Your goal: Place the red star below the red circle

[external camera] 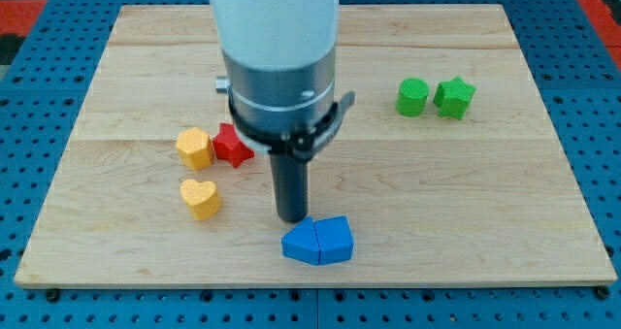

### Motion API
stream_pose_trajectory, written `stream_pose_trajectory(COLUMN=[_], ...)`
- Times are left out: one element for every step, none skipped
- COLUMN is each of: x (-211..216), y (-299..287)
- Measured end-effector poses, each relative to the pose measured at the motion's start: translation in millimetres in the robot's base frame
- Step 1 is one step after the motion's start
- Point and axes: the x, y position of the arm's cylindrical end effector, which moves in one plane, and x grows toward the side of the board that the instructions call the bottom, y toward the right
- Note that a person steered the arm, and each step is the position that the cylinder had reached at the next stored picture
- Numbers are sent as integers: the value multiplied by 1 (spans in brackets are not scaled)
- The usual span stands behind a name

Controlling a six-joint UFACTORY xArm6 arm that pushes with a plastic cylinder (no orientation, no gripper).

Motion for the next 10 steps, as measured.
stream_pose_trajectory(x=[-24,-32,-75,-128,-165,-142,-89,-78,-112,-146], y=[-28,-52,-53,-57,-60,-33,-21,-71,-107,-107])
